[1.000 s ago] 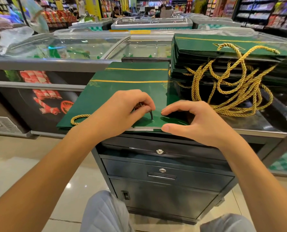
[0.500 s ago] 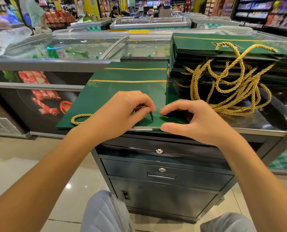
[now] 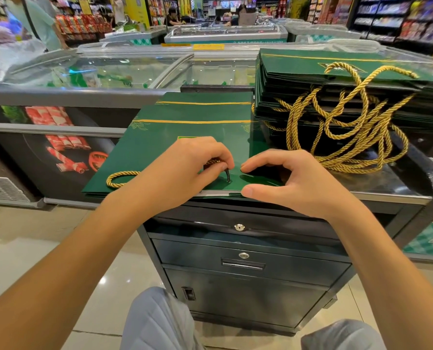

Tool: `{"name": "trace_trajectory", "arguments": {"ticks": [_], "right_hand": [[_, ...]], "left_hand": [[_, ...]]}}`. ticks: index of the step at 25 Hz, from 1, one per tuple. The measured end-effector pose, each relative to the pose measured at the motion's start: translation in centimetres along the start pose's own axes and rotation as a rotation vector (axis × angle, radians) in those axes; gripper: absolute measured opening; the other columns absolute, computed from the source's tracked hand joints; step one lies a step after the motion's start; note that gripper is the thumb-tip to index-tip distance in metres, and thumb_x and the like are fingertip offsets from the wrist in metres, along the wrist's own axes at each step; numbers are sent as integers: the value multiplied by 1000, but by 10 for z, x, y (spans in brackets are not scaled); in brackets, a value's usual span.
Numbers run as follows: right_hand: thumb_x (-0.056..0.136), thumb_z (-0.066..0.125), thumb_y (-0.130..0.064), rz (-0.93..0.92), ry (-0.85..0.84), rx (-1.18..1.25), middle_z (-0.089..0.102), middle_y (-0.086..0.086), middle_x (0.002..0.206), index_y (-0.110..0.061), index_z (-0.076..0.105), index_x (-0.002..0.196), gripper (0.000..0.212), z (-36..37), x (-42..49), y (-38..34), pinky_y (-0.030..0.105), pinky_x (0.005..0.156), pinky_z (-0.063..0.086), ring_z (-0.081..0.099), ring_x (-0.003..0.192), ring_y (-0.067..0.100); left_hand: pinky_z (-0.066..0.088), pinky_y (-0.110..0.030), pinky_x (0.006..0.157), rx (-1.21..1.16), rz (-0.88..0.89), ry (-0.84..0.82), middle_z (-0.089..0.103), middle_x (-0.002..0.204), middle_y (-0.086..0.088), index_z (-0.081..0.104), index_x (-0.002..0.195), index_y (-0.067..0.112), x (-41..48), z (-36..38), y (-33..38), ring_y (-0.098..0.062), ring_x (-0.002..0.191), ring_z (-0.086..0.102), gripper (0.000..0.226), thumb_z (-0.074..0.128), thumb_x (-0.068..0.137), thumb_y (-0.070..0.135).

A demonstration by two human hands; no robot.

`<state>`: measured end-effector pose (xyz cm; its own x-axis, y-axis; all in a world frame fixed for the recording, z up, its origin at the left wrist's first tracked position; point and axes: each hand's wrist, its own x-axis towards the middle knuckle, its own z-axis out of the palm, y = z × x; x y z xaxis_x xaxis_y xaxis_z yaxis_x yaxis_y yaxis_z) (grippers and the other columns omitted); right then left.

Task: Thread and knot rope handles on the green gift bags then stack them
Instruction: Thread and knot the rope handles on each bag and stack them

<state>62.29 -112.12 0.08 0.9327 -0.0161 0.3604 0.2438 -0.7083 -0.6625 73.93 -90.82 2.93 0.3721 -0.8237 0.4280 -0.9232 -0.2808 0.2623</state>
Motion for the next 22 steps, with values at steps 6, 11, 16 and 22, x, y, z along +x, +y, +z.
{"name": "trace_trajectory", "arguments": {"ticks": [6,11,16,22], "right_hand": [[81,80,-44,9,6,-1,73,-15,110,-26,76,112,36,0,0,0,21,96,50,66,109,2],[81,78,-46,1,54,23,76,-11,105,-23,77,108,35,2,0,1,26,91,55,70,103,5],[86,72,-44,-70,225,55,77,-6,89,-15,79,97,32,12,-4,0,35,74,60,73,85,14],[85,80,-17,-196,434,57,74,1,103,-5,69,98,21,22,-9,-2,34,85,60,72,99,13]], "left_hand": [[41,-13,75,29,42,4,65,93,5,72,105,19,0,2,-3,-4,78,52,15,62,97,12],[38,-9,75,-33,39,-57,63,91,16,75,105,24,-3,-4,-3,4,85,56,17,60,98,19],[46,-22,87,-88,-30,-131,63,105,16,72,119,29,-13,-12,-4,-5,101,59,29,64,93,41],[46,-26,86,-34,-65,-77,62,105,14,72,121,28,-7,-6,2,-3,97,55,25,57,100,29]]}}
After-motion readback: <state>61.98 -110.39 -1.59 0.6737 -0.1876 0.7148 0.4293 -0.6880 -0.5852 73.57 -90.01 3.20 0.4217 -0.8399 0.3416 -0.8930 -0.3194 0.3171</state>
